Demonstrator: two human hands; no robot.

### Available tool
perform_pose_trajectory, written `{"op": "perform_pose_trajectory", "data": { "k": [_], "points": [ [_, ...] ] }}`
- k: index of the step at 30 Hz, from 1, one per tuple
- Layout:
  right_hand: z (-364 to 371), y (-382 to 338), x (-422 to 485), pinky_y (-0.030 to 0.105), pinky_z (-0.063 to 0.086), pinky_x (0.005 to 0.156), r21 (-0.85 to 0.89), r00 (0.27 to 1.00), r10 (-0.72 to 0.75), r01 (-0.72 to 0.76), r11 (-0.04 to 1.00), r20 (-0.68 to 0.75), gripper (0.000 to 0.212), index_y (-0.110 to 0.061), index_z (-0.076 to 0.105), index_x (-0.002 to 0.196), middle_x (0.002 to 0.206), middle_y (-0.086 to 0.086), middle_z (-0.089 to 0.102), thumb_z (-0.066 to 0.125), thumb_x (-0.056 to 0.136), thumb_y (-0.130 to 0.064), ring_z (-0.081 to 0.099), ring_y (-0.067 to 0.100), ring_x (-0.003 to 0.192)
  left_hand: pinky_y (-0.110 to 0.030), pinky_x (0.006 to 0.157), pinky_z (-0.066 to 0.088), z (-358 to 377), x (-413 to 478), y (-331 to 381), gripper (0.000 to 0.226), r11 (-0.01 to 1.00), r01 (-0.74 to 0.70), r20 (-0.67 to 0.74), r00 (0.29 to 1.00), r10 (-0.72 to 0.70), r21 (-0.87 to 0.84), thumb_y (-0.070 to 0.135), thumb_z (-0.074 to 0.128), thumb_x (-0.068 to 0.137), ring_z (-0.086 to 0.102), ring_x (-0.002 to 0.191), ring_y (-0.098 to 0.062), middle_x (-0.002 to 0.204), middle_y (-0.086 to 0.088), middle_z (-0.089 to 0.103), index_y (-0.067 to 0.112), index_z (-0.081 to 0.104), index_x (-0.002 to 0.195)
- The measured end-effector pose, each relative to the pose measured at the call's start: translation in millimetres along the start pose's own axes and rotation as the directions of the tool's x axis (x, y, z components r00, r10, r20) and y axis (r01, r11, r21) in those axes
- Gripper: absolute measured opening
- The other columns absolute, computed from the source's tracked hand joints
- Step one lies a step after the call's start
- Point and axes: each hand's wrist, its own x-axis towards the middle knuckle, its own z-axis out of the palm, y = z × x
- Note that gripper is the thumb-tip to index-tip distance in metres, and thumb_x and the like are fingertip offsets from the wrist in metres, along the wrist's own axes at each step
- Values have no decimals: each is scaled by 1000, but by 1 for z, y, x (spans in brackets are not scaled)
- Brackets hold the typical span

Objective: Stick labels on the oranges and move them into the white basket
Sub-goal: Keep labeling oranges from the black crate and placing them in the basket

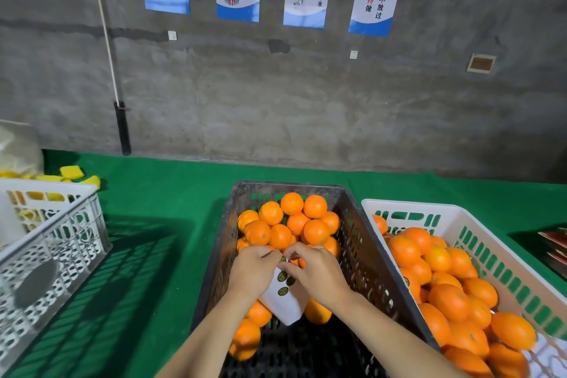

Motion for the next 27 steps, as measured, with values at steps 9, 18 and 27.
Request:
{"op": "perform_pose_trajectory", "data": {
  "k": [9, 18, 27],
  "points": [
    [-13, -10, 7, 19, 48, 81, 518, 981, 190, -176, 837, 26, 11, -19, 70, 81, 94, -9, 70, 74, 91, -24, 64, 2, 94, -30, 54, 20, -1, 3, -2, 51, 990, 73, -178, 983, -51, 120, 21, 49, 101, 29, 49, -15, 51, 5, 31, 25, 36, 52],
    [-11, 58, 6, 35, 38, 62, -151, 721, 615, -602, 784, 319, 34, -15, 47, 63, 67, 7, 51, 60, 94, -22, 48, 24, 63, -37, 59, 38, -1, -1, -1, 20, 909, 77, -348, 934, 77, 409, 30, 30, 107, 64, 79, -39, 85, -11, 63, 14, 38, 99],
    [4, 90, 0, 32, 58, 64, -142, 208, 776, -924, 356, 595, 24, -11, 59, 105, 98, 8, 60, 73, 90, -23, 60, 19, 79, -29, 43, 10, 1, 1, -9, 21, 761, 24, -343, 902, 263, 648, 31, 36, 105, 29, 43, -13, 59, 11, 33, 22, 26, 89]
  ]
}}
